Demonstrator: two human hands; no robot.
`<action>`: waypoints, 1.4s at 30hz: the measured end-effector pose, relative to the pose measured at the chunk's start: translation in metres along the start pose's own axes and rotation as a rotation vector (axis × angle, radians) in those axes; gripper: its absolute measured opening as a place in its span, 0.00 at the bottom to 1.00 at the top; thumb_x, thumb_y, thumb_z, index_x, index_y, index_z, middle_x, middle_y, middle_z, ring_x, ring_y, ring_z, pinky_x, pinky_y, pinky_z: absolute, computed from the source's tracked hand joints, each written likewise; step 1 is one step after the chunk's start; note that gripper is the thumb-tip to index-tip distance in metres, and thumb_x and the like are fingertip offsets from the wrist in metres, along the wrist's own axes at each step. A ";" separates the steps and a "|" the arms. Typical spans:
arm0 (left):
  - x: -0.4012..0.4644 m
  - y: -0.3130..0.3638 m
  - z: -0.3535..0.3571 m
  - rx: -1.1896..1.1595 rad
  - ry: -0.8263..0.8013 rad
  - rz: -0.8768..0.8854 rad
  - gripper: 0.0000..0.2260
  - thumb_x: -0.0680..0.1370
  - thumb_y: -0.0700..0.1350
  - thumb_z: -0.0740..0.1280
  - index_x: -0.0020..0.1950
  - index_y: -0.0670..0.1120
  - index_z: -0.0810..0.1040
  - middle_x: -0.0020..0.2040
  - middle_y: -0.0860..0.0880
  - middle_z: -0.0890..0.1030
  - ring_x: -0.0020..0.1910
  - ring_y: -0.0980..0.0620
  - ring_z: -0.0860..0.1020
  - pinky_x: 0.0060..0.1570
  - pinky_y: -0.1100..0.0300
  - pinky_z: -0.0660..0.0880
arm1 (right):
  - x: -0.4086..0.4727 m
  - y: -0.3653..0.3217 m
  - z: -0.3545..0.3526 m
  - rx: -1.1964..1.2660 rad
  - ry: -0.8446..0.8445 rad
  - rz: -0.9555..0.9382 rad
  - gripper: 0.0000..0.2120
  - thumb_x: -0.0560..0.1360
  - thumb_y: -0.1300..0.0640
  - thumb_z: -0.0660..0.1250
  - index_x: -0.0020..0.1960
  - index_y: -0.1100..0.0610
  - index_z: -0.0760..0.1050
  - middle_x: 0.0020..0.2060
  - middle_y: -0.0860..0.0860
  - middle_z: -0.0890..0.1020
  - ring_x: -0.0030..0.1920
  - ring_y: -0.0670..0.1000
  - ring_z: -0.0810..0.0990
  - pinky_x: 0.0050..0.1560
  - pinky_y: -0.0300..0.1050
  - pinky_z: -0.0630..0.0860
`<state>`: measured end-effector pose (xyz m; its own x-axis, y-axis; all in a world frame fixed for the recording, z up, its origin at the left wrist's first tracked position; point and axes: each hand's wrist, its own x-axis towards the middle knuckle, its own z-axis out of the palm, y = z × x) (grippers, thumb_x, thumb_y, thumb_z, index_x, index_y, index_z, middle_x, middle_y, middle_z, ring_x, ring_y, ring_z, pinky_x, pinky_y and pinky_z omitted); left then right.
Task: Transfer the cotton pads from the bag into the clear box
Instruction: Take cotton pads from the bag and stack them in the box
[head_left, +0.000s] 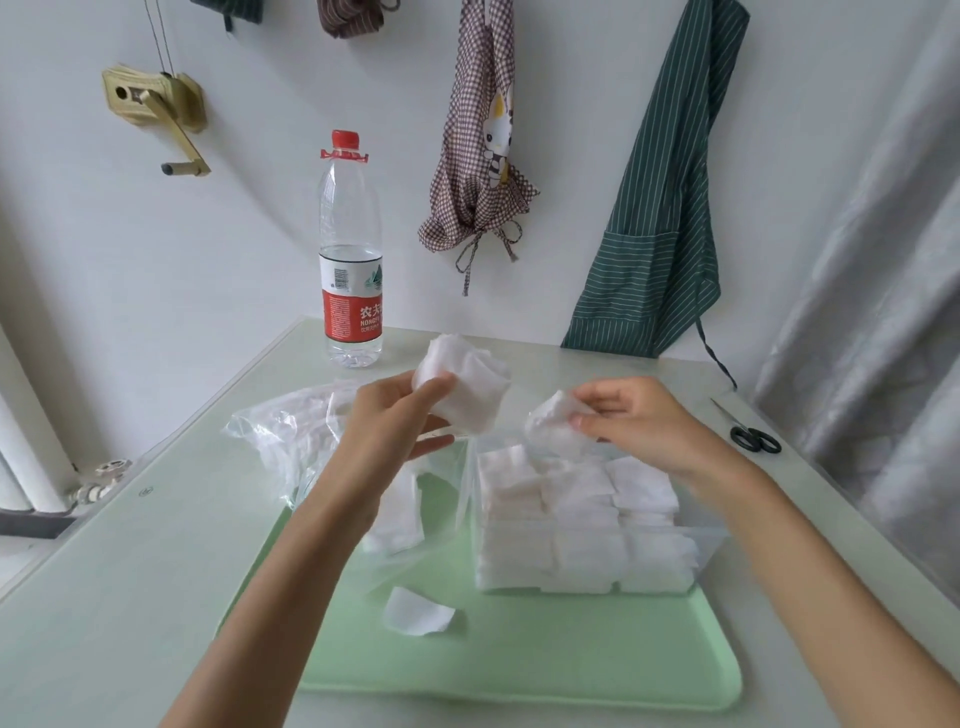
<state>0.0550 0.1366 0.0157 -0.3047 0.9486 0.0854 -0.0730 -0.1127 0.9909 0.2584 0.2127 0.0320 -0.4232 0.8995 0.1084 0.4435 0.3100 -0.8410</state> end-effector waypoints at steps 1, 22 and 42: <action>0.001 0.001 -0.002 0.003 0.001 0.000 0.05 0.79 0.44 0.64 0.47 0.50 0.79 0.45 0.47 0.84 0.44 0.53 0.84 0.45 0.63 0.81 | 0.005 0.003 0.002 -0.054 -0.049 0.004 0.12 0.75 0.65 0.66 0.46 0.48 0.79 0.44 0.42 0.82 0.46 0.41 0.80 0.47 0.29 0.75; 0.003 0.004 -0.010 -0.041 -0.043 -0.040 0.07 0.79 0.45 0.63 0.51 0.44 0.80 0.47 0.44 0.84 0.44 0.52 0.84 0.45 0.61 0.81 | 0.020 0.021 0.047 -0.606 -0.151 -0.228 0.07 0.73 0.53 0.70 0.50 0.47 0.83 0.44 0.43 0.80 0.43 0.43 0.78 0.49 0.44 0.77; -0.025 0.006 -0.005 0.026 -0.102 -0.028 0.09 0.79 0.45 0.63 0.51 0.43 0.81 0.48 0.43 0.84 0.47 0.49 0.83 0.47 0.60 0.81 | -0.096 0.009 0.043 -0.531 0.305 -0.499 0.05 0.70 0.57 0.71 0.43 0.47 0.82 0.38 0.37 0.80 0.40 0.33 0.73 0.41 0.29 0.70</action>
<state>0.0577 0.1102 0.0194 -0.2045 0.9766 0.0660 -0.0555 -0.0789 0.9953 0.2686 0.1162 -0.0089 -0.4699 0.6367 0.6114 0.6089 0.7352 -0.2977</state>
